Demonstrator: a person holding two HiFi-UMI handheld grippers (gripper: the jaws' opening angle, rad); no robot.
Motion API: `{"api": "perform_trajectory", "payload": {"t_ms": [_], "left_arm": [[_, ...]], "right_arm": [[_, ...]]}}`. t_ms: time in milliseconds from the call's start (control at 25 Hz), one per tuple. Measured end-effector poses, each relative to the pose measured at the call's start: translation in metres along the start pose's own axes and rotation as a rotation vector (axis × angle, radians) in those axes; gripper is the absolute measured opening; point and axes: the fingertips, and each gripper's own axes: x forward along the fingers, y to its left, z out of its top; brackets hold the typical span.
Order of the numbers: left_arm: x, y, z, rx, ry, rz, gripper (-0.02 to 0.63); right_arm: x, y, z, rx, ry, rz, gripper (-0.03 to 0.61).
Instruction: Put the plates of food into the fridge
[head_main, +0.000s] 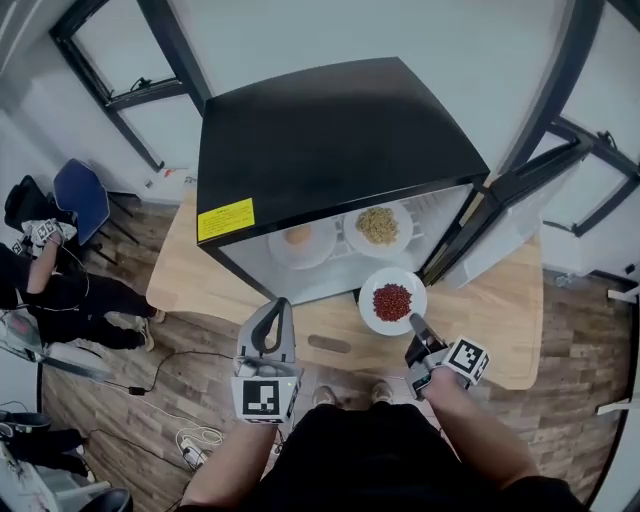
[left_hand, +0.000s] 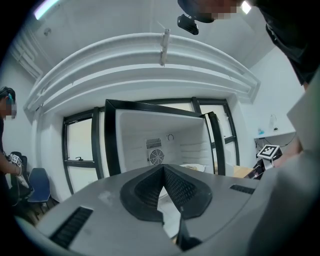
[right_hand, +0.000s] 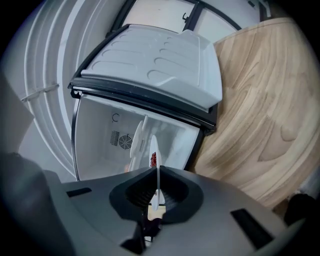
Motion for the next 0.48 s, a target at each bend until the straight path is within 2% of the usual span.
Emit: {"api": "perform_trajectory", "payload": {"t_ms": [120,480], "left_arm": [[-0.004,0.015,0.006,-0.024,-0.038,0.025,0.005],[-0.019,0.068,-0.005,-0.030,-0.024,0.108,0.005]], "right_arm": [[0.020,0.006,-0.008,-0.008,0.027,0.006,0.032],[0.078,0.031,-0.045,-0.026,0.124,0.031,0.032]]}}
